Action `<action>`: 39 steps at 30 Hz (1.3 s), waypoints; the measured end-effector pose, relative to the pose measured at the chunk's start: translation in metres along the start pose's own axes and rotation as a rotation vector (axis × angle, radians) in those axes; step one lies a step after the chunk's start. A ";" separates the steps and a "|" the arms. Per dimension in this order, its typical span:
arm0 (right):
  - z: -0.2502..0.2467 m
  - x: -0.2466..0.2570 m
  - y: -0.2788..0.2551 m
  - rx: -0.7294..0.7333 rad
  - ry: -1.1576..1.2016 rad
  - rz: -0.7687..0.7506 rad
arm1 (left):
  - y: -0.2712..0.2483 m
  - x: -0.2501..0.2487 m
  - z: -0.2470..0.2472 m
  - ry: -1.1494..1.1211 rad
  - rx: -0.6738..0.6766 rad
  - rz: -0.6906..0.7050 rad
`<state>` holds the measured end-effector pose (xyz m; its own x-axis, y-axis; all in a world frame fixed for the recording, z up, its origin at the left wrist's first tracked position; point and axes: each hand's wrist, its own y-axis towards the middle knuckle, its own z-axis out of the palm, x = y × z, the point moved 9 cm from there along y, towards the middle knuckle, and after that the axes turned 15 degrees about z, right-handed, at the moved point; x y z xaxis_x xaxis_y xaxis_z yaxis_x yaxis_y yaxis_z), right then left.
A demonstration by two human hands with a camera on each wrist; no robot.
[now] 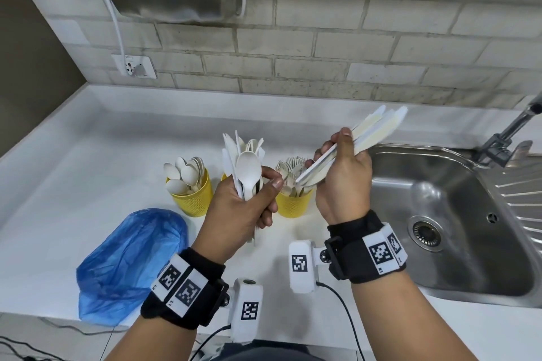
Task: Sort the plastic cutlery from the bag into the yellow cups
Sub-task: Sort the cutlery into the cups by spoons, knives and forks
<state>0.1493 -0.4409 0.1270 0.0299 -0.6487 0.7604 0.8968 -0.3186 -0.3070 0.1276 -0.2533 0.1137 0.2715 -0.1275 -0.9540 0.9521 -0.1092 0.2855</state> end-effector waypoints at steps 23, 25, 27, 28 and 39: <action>0.048 0.042 -0.062 0.406 -0.675 -0.246 | 0.006 -0.038 -0.013 0.839 -0.071 0.406; 0.053 0.039 -0.069 0.445 -0.719 -0.255 | 0.004 -0.041 -0.013 0.820 -0.070 0.435; 0.058 0.038 -0.074 0.483 -0.781 -0.293 | 0.002 -0.046 -0.013 0.820 -0.088 0.468; 0.059 0.038 -0.075 0.496 -0.801 -0.302 | 0.001 -0.049 -0.013 0.830 -0.099 0.486; 0.062 0.044 -0.095 0.474 -0.749 -0.507 | -0.008 -0.065 -0.018 0.951 -0.177 0.583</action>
<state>0.0931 -0.3965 0.2246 -0.2792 0.1368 0.9504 0.9582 -0.0241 0.2849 0.1045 -0.2260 0.1715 0.6057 0.6973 -0.3832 0.6312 -0.1279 0.7650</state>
